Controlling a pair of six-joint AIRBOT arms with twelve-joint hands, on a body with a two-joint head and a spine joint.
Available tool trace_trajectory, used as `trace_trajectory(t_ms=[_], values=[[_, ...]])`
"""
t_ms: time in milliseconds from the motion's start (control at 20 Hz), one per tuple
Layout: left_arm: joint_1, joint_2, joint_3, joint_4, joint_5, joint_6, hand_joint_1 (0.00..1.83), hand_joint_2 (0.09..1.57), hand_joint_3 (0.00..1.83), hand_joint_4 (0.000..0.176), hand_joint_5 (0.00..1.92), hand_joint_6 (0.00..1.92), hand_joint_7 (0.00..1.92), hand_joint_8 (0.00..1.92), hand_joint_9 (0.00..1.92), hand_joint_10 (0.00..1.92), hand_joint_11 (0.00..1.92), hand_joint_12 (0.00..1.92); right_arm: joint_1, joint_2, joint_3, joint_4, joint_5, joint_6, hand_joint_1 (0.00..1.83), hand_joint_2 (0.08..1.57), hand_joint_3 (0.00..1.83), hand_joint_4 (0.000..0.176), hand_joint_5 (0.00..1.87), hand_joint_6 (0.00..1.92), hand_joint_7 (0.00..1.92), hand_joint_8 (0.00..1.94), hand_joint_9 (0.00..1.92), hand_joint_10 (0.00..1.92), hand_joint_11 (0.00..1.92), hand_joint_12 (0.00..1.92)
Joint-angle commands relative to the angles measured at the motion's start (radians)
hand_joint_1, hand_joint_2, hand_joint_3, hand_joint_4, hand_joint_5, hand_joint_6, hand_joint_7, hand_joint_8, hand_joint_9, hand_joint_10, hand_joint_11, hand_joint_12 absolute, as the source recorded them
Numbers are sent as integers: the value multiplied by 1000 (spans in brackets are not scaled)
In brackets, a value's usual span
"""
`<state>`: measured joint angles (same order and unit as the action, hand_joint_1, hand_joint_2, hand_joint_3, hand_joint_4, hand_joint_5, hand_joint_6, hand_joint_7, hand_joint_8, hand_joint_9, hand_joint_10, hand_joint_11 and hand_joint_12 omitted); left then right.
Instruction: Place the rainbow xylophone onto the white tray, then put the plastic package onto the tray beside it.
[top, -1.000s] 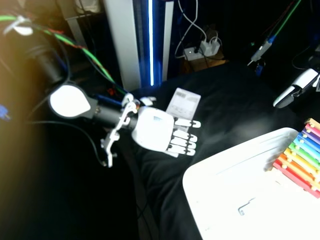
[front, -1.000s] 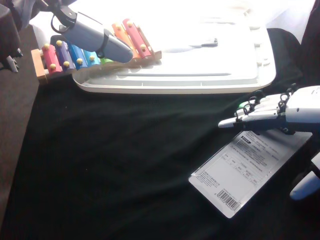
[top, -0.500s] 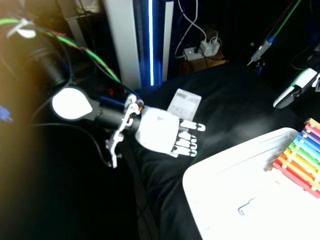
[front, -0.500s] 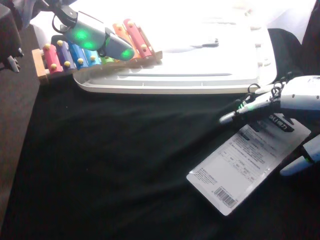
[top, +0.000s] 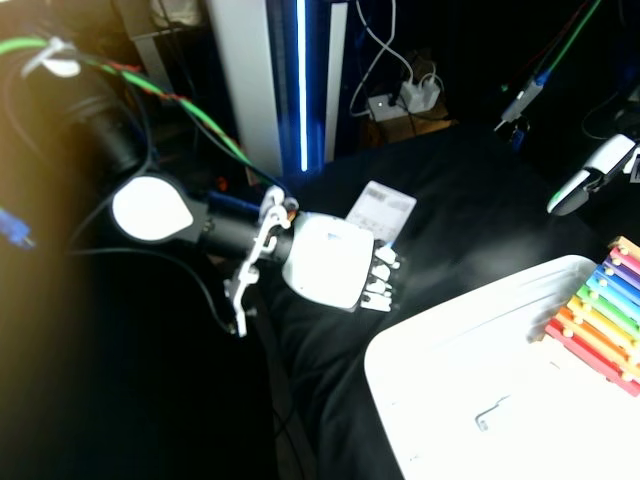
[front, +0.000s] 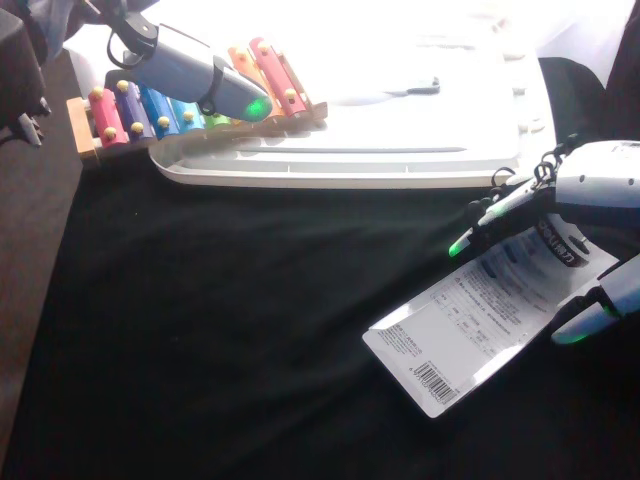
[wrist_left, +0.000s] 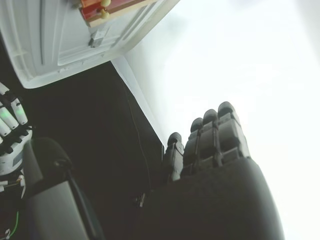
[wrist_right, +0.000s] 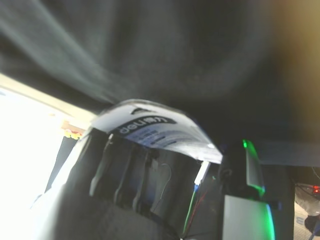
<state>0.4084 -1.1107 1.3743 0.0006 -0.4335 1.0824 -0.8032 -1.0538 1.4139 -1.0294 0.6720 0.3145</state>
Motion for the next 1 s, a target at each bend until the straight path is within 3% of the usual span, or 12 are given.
trace_trajectory(t_ms=[0, 250, 300, 350, 400, 450, 500, 550, 750, 800, 850, 950], values=[[-8, 2, -2, -6, -131, 1, 728, 718, 3, 176, 0, 0, 0, 0, 0, 0, 0, 0, -23, -16, 0, -73, -42, 11, 1259, 1102, 0, 0, 888, 977, 1131, 882, 1102, 19, 648, 1097], [-5, 1, -2, -8, -131, 1, 744, 723, 3, 176, 0, 0, 0, 0, 0, 0, 0, 0, -23, -16, -11, -72, 0, 11, 1259, 1116, 1, 0, 850, 1015, 1102, 947, 1110, 15, 673, 1152], [-4, 1, -2, -8, -131, 1, 750, 716, 0, 176, 0, 0, 0, 0, 0, 0, 0, 0, -23, -15, -16, -72, 7, 11, 1255, 1139, 3, 0, 817, 1016, 1040, 1087, 1117, 18, 679, 1197], [-4, 1, -2, -9, -132, 1, 764, 715, 0, 176, 0, 0, 0, 0, 0, 0, 0, 0, -22, -7, -18, -71, 16, 11, 1263, 1128, 0, 0, 870, 920, 1045, 1096, 1184, 52, 760, 1250], [-3, 1, -2, -9, -132, 1, 771, 722, 2, 176, 0, 0, 0, 0, 0, 0, 0, 0, -22, -4, -18, -66, 23, 11, 1259, 1140, 0, 0, 869, 884, 1008, 1178, 1127, 343, 816, 1340], [-3, 1, -2, -9, -132, 1, 749, 725, 3, 176, 0, 0, 0, 0, 0, 0, 0, 0, -22, -4, -18, -60, 28, 11, 1250, 1167, 0, 0, 847, 914, 936, 1337, 895, 1183, 843, 1632], [-3, 1, -2, -10, -132, 1, 747, 726, 3, 176, 0, 0, 0, 0, 0, 0, 0, 0, -22, -4, -17, -60, 29, 11, 1182, 1138, 0, 0, 919, 1018, 892, 1374, 788, 1556, 848, 1769], [-2, 0, -2, -11, -133, 1, 751, 717, 0, 176, 0, 0, 0, 0, 0, 0, 0, 0, -22, -4, -15, -60, 28, 11, 1167, 1134, 0, 0, 929, 1047, 837, 1444, 704, 1719, 826, 1876], [0, 0, -2, -11, -133, 1, 786, 701, 0, 176, 0, 0, 0, 0, 0, 0, 0, 0, -22, -5, -11, -59, 29, 11, 1231, 1208, 0, 0, 861, 893, 782, 1590, 619, 1762, 722, 1917], [0, 0, -2, -11, -133, 1, 783, 711, 0, 176, 0, 0, 0, 0, 0, 0, 0, 0, -22, -5, -11, -58, 29, 11, 1177, 1153, 0, 0, 908, 1036, 729, 1648, 591, 1858, 736, 1920], [1, 0, -2, -11, -133, 1, 784, 715, 1, 176, 0, 0, 0, 0, 0, 0, 0, 0, -22, -5, -11, -54, 33, 11, 1210, 1216, 3, 0, 856, 953, 712, 1677, 561, 1875, 678, 1921], [3, -1, -1, -11, -131, 1, 775, 709, 0, 176, 0, 0, 0, 0, 0, 0, 0, 0, -22, -5, -11, -37, 48, 11, 1230, 1202, 0, 0, 872, 941, 794, 1565, 597, 1827, 676, 1921]])
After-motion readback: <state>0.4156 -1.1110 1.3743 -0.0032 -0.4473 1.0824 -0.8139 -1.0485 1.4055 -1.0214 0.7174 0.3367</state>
